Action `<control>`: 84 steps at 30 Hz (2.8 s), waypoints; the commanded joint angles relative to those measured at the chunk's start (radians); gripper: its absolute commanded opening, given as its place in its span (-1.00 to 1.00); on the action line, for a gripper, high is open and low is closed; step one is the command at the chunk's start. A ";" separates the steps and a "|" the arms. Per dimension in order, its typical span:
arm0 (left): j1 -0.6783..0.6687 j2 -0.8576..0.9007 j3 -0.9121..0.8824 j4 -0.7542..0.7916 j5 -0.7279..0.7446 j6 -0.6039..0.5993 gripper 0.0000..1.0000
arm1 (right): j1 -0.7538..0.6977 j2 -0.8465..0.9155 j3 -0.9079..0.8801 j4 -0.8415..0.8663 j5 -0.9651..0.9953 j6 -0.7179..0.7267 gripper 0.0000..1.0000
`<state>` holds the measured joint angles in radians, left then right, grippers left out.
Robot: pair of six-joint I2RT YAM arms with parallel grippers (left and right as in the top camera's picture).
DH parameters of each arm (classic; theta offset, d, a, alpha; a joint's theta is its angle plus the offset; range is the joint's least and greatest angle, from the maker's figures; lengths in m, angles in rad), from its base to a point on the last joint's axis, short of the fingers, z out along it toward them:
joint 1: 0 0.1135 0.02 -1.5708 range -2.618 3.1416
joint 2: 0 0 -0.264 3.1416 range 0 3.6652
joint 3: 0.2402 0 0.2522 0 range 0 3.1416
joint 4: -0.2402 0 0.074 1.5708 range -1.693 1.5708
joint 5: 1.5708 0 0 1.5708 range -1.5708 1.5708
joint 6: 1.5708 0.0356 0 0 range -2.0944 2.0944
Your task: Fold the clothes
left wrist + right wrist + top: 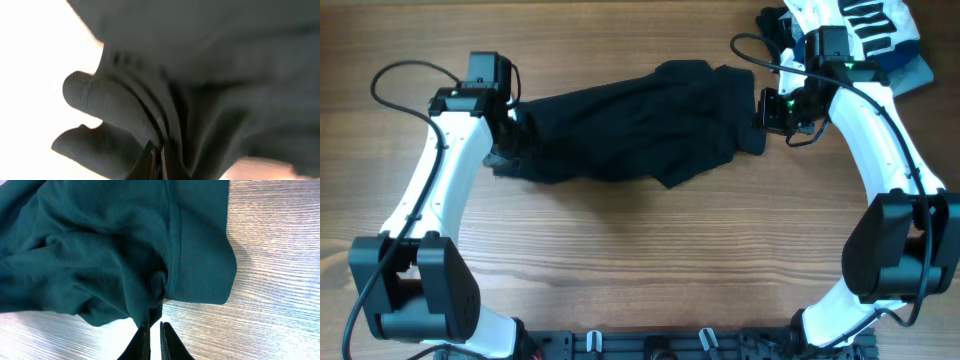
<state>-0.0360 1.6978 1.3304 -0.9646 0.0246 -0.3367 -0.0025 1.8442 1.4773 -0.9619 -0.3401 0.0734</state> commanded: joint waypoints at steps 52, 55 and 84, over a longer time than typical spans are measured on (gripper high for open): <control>0.079 0.218 -0.197 0.768 -0.021 -0.248 -0.87 | 0.019 0.013 0.003 0.041 -0.020 -0.020 -0.78; 0.079 0.196 -0.197 0.771 -0.022 -0.247 -0.92 | 0.019 0.013 0.003 0.044 -0.020 -0.021 -0.77; 0.020 -0.209 -0.165 -0.057 0.021 -0.112 -0.72 | 0.104 0.013 0.003 0.019 -0.027 -0.047 -0.66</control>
<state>-0.0124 1.4162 1.1648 -0.9703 0.0433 -0.4538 0.0978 1.8442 1.4773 -0.9375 -0.3485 0.0544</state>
